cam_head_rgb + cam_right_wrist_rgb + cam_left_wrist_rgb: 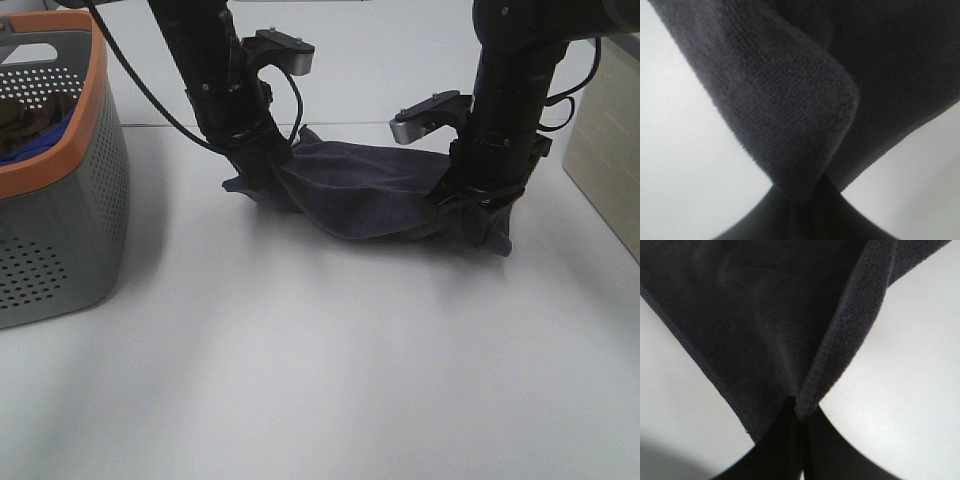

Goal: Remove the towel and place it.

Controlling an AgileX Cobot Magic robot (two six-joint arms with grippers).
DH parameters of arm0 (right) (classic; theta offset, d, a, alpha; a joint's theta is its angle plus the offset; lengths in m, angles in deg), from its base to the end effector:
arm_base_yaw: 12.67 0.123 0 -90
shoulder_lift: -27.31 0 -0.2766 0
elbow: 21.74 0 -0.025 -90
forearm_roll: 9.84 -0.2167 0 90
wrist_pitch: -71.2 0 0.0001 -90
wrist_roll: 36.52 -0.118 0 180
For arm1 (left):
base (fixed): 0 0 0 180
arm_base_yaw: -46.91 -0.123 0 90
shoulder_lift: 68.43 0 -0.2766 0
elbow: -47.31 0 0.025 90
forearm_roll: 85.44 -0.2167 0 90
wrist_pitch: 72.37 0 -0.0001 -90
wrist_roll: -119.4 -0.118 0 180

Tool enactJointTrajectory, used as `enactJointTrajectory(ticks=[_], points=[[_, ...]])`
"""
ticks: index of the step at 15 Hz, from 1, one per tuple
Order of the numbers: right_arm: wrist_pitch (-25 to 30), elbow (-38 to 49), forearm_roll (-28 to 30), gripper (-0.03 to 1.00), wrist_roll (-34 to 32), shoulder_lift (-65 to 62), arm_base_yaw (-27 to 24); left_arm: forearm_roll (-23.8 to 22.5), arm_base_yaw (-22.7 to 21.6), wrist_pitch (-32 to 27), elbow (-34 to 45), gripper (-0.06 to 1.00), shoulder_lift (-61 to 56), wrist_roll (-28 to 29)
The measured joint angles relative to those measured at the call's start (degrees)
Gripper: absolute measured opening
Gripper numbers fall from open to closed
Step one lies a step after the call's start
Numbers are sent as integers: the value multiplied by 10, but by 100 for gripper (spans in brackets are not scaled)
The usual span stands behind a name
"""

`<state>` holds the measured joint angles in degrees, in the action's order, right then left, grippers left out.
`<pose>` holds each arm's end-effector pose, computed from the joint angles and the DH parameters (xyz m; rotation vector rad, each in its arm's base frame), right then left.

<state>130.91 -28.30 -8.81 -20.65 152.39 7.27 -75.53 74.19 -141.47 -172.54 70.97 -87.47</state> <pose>0.3436 0.1227 0.1499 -0.9692 2.9552 -0.0226 0.3924 -0.2237 0.1776 1.2755 2.6427 -0.2477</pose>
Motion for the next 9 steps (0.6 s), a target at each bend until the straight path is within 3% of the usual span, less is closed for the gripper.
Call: enactJointTrajectory(ticks=[3, 5, 9], points=[[44, 0, 23, 0, 1, 0, 0, 39, 0, -2, 19, 0, -2, 7], [85, 0, 29, 0, 6, -1, 0, 47, 0, -3, 91, 0, -9, 24], [96, 0, 13, 0, 7, -1, 0, 49, 0, -3, 170, 0, -60, 25]])
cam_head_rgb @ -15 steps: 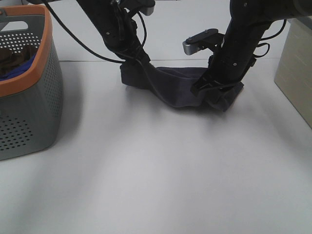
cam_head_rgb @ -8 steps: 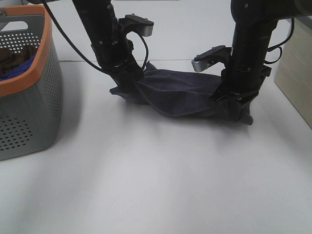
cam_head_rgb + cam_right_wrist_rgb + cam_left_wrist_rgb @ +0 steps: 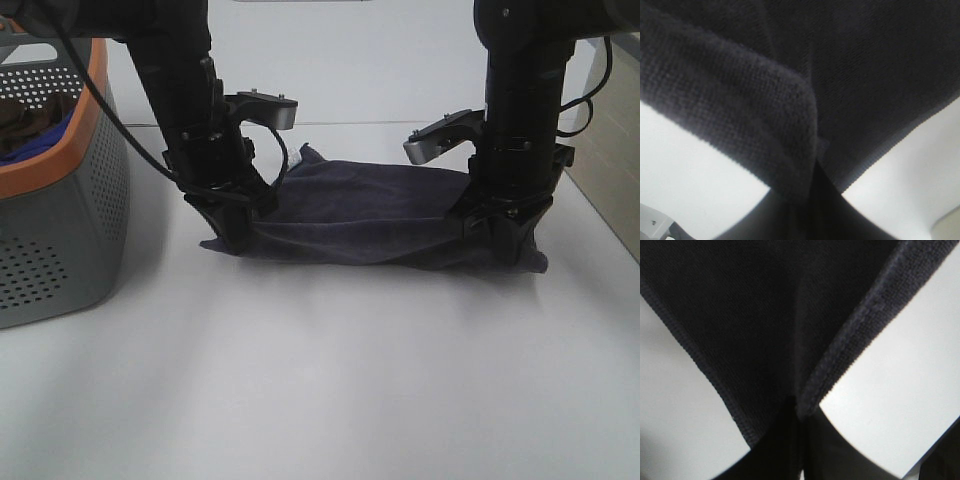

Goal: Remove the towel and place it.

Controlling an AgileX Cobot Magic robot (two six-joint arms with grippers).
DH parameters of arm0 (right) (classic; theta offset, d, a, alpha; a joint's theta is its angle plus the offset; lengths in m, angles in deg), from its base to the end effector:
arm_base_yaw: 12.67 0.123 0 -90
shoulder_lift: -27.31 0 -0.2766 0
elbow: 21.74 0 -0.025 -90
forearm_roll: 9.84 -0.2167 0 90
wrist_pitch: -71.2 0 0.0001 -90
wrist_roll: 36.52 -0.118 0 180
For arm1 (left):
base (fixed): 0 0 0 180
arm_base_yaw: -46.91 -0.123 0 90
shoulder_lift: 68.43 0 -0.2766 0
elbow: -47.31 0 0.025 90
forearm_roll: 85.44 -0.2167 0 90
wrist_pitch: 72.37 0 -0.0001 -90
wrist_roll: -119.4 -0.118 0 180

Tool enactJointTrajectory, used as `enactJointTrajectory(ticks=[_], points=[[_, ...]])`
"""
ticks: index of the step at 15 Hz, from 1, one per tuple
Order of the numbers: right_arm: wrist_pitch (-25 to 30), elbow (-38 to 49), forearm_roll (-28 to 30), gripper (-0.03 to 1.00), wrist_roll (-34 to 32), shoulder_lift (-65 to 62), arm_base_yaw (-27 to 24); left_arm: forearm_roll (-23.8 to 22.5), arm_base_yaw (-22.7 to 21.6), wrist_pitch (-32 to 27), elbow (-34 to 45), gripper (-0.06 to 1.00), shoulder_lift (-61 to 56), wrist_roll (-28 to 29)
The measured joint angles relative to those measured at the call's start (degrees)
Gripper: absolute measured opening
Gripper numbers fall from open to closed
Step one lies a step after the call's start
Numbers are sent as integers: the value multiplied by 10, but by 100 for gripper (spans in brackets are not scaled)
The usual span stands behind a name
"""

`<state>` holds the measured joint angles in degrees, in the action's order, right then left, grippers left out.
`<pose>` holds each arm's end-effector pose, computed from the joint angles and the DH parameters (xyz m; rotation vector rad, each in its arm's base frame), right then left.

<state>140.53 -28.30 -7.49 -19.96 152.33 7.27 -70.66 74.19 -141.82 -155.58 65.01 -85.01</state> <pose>0.3260 0.1134 0.1514 0.9658 -2.8468 0.0622 0.3453 -0.2098 0.1566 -1.2282 -2.8602 0.3775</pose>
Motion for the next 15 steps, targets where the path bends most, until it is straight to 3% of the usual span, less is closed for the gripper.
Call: enactJointTrajectory(ticks=[6, 9, 10, 12, 14, 15], points=[[2, 0, -97, 3, 4, -1, 0, 2, 0, -2, 54, 0, -24, -6], [2, 9, -99, 25, 3, -1, 0, 2, 0, -2, 54, 0, -26, -6], [2, 22, -102, 37, -7, -1, 0, 2, 0, -2, 54, 0, -26, -6], [2, 34, -107, 56, -68, -1, 0, 2, 0, -2, 54, 0, -26, -6], [2, 35, -107, 66, -129, -18, 0, 2, 0, -2, 54, 1, -27, 6], [2, 35, -107, 67, -132, -35, 0, 2, 0, -2, 54, 7, -27, 12]])
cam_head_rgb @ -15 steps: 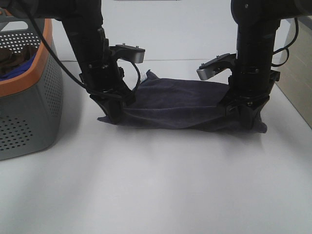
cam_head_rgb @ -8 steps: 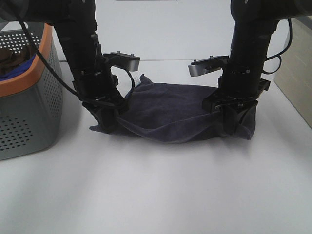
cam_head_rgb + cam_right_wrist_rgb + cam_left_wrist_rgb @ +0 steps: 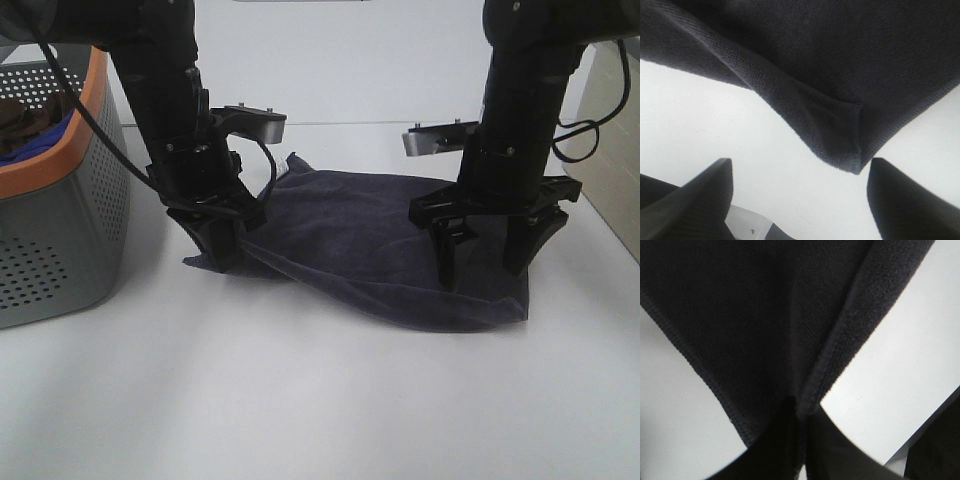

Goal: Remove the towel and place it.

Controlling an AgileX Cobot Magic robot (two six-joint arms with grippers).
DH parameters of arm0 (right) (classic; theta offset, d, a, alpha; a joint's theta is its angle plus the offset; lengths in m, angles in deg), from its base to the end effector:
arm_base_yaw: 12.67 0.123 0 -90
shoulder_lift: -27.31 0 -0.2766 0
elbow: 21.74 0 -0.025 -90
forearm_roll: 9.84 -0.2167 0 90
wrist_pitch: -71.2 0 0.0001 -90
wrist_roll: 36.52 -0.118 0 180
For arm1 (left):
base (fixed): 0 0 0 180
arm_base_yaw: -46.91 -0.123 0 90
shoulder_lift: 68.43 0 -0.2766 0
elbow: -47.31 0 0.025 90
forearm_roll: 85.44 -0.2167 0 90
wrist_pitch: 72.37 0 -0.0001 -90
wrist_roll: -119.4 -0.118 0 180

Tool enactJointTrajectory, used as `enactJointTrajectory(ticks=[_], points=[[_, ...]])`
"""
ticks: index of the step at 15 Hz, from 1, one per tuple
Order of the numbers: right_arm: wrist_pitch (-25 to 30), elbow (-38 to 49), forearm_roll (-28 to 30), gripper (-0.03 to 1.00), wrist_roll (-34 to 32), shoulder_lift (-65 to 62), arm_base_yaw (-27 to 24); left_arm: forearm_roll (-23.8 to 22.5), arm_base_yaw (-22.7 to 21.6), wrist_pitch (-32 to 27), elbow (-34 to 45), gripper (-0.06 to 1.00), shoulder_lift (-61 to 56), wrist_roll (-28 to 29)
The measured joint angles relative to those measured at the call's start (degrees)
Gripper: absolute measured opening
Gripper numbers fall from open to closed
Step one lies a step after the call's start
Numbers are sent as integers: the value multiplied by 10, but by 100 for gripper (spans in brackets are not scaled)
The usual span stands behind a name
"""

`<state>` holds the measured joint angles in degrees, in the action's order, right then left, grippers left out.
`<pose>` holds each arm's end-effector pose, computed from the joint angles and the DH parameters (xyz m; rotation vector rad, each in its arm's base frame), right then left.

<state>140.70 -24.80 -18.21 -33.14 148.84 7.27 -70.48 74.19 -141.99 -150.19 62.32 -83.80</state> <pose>0.3058 0.1281 0.1616 0.5134 -2.9359 -0.1669 0.3291 -0.2018 0.1556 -1.1688 -2.8292 0.3698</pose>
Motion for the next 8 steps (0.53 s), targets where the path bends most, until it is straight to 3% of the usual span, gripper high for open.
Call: enactJointTrajectory(ticks=[1, 4, 5, 8], points=[[0, 0, 0, 67, 0, -21, 0, 0, 0, 0, 0, 18, 0, 10], [0, 0, -1, 67, -5, -75, 0, -1, 0, 0, 0, 68, 0, 53], [0, 1, -1, 67, -11, -93, 0, -2, 0, 0, 0, 76, 0, 59], [0, 1, 0, 67, -19, -142, 0, -9, 0, 0, -1, 82, -6, 65]])
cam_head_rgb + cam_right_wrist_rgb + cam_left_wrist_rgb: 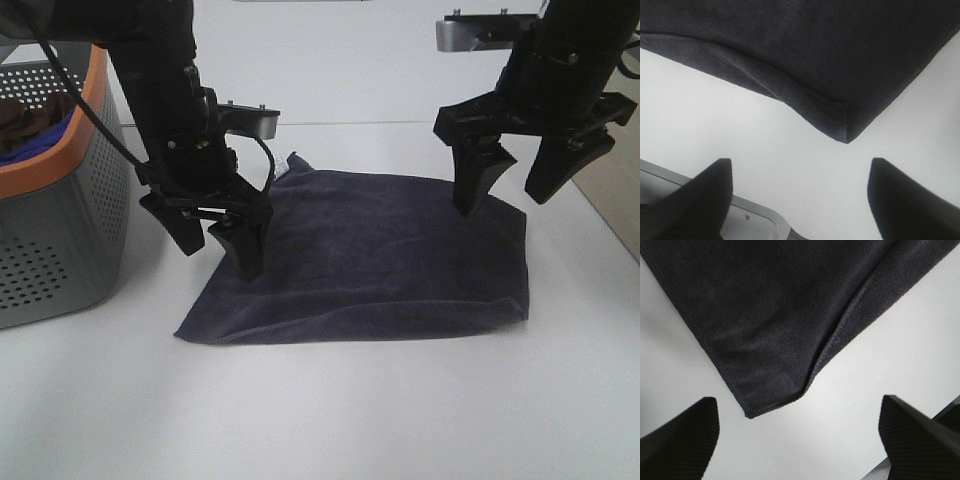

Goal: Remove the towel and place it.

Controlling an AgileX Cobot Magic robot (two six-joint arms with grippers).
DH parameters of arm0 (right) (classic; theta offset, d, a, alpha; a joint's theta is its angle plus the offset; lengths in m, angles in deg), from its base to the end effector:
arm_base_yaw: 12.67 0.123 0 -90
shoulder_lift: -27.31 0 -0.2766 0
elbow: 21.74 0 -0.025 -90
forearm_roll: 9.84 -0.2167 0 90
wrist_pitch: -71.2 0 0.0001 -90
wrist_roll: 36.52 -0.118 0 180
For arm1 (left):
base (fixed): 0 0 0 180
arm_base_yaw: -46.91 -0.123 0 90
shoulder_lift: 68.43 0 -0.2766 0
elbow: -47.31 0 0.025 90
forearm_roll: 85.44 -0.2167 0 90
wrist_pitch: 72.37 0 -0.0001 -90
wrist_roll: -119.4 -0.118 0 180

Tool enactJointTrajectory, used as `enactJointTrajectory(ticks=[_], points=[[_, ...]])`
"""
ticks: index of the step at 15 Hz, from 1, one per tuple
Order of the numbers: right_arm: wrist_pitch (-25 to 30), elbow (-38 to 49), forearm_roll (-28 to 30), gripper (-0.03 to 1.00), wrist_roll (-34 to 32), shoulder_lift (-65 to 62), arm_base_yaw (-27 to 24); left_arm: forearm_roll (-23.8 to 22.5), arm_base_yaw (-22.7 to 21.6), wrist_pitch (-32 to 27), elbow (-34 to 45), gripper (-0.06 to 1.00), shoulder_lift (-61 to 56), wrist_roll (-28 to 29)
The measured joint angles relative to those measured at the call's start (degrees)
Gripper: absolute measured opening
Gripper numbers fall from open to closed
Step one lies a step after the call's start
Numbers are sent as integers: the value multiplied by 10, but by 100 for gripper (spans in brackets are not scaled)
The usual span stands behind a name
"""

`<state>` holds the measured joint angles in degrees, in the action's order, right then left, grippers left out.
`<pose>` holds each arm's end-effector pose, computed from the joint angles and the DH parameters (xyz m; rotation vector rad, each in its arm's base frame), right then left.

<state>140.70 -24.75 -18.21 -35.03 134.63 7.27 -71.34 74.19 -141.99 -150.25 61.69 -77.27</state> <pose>0.2873 0.1213 0.2415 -0.5010 3.0070 0.2368 0.3295 -0.2003 0.1596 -1.0167 -2.8898 0.3454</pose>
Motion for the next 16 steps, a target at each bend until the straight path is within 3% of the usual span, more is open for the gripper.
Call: enactJointTrajectory(ticks=[4, 8, 10, 11, 12, 13, 16], points=[[1, -18, 6, 67, -15, -41, 0, -1, 0, 0, -55, 82, -25, 19], [2, -111, 71, 67, -102, -74, 0, -2, -1, -1, -164, 82, -50, 88], [3, -162, 118, 67, -141, -85, -2, -22, -7, -2, -227, 82, -61, 126], [3, -189, 118, 67, -147, -88, -26, -58, -21, -1, -261, 82, -65, 162], [3, -189, 118, 67, -147, -88, -26, -58, -21, -1, -261, 82, -65, 162], [2, -199, 88, 67, -140, -88, -97, -107, -53, -1, -268, 82, -77, 194], [2, -199, 80, 67, -112, -88, -202, -122, -133, -1, -235, 82, -127, 203]])
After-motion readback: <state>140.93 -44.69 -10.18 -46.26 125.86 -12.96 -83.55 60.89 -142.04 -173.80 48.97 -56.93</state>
